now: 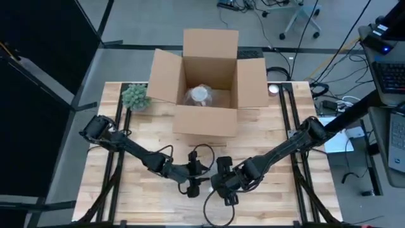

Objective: Wrap mug
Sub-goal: Wrap the red mug with bubble wrap

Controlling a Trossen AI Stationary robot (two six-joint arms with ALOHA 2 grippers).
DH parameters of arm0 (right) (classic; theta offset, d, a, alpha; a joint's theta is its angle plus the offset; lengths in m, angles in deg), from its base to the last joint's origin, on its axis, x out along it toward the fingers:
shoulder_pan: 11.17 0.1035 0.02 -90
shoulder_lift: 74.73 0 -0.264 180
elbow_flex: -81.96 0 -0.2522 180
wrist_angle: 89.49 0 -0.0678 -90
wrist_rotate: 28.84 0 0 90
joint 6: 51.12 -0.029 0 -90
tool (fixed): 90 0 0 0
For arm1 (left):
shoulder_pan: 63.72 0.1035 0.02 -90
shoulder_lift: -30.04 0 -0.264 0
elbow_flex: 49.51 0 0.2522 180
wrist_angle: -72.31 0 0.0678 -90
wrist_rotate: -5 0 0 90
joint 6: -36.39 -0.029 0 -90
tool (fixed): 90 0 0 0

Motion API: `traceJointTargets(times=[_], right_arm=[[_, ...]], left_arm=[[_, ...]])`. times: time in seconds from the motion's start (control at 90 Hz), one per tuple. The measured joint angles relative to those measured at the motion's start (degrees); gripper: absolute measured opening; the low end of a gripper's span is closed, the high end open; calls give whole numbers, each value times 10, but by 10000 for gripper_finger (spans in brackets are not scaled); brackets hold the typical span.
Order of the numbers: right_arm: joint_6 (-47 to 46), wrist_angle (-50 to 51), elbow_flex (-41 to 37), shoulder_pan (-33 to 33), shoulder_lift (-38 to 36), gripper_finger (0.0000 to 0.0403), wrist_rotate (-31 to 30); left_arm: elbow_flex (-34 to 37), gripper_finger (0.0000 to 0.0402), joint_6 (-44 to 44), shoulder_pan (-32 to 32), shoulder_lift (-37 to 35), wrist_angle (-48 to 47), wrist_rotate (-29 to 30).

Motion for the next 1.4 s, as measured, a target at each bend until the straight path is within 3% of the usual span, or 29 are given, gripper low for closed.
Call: traceJointTargets(times=[0.211,0.811,1.167,1.4], right_arm=[[-3,4,0,-1,14,242,-42],[6,-21,2,-2,28,242,-43],[24,-26,1,-2,28,242,-44],[19,-14,0,-2,15,242,-39]], left_arm=[[0,161,0,-1,0,-2,0],[-50,161,-11,8,-50,-9,0],[-53,161,14,14,36,3,-5],[-54,161,15,18,47,9,-5]])
